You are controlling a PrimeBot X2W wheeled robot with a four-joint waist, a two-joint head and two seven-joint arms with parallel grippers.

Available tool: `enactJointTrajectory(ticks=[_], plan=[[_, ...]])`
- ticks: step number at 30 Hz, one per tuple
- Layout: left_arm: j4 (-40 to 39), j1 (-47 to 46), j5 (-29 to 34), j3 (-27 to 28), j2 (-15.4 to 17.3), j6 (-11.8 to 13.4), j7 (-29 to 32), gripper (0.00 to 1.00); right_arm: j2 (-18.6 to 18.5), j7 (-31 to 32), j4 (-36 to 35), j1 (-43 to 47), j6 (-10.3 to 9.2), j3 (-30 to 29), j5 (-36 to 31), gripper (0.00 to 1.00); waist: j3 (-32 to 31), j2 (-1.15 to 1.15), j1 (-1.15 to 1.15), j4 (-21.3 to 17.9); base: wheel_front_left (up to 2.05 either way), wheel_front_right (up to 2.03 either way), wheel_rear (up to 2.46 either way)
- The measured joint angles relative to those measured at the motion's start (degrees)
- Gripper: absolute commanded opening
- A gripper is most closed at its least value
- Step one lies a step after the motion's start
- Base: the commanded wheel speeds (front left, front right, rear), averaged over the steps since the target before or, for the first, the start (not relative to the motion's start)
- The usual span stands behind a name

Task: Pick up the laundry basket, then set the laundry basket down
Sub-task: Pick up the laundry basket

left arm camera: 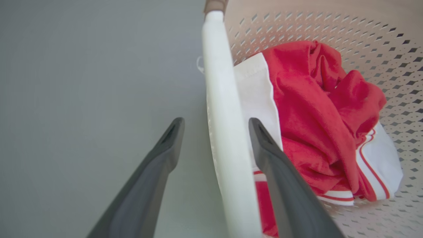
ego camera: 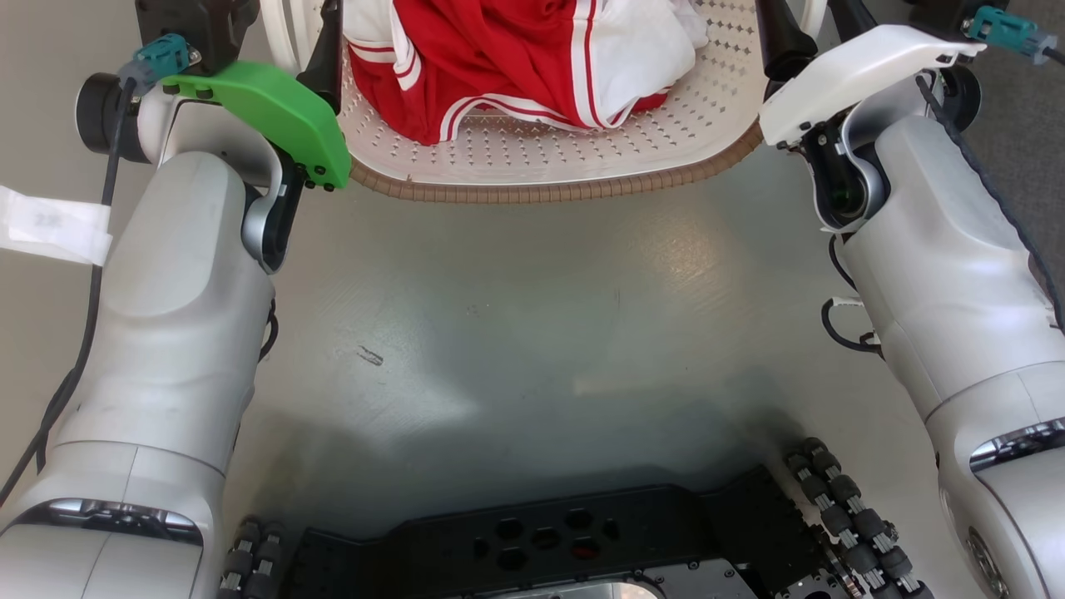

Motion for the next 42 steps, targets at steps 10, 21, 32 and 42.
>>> enactJointTrajectory(ticks=[10,21,32,42], plan=[[1.8,-1.8,-1.9,-1.3,-0.7,0.3,-0.1,0.0,0.4,0.0,2.4,-1.6,0.03,2.3,1.6,0.0,0.2,0.0,0.0,0.1,0.0,0.0,0.0],[4.2,-2.4,-4.3,-2.9,-0.5,0.3,-1.1,0.0,0.5,-0.2,3.8,-2.1,-0.04,4.2,3.4,0.0,-1.1,0.0,0.0,0.3,0.0,0.0,0.0],[6.5,-2.1,-7.1,-5.5,-0.3,0.4,-2.1,0.0,0.2,-0.2,4.3,-1.2,-0.1,6.7,5.0,0.0,-4.9,0.0,0.0,0.3,0.0,0.0,0.0],[9.2,2.1,-11.1,-8.7,-0.4,0.4,-2.4,0.0,0.5,-0.2,6.4,3.0,-0.1,9.9,7.3,0.0,-11.6,0.0,0.0,0.3,0.0,0.0,0.0]])
